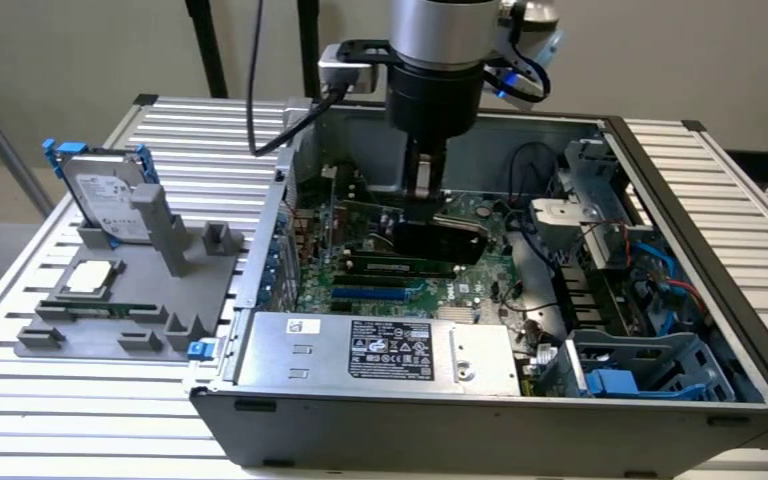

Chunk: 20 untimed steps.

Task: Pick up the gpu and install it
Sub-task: 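Insert the gpu into the slot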

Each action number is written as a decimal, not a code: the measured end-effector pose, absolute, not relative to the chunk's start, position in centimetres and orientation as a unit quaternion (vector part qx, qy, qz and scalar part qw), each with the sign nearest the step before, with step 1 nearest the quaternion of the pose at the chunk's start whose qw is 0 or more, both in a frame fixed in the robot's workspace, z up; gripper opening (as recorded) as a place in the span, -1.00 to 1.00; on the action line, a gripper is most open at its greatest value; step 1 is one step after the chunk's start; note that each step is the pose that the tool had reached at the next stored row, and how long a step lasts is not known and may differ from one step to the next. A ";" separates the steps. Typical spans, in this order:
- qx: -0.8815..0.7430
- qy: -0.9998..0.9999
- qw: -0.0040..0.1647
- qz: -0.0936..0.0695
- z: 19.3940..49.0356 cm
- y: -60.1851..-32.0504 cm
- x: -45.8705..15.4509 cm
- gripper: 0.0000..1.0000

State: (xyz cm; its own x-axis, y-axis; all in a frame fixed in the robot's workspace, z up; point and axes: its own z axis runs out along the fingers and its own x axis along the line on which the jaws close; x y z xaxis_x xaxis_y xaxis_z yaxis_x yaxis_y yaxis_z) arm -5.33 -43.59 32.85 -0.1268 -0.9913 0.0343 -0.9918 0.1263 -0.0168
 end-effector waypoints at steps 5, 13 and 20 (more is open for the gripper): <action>0.663 -0.748 0.007 0.017 32.1 -44.2 -5.8 -0.47; 0.666 -0.746 0.007 0.017 30.7 -44.4 -7.8 -0.47; 0.667 -0.745 0.003 0.020 29.6 -44.5 -8.9 -0.47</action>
State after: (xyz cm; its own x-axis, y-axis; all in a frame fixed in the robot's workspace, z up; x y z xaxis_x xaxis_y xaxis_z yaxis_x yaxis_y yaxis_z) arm -8.94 -44.45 29.57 -0.1110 -0.9933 0.0319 -0.9936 0.1102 -0.0264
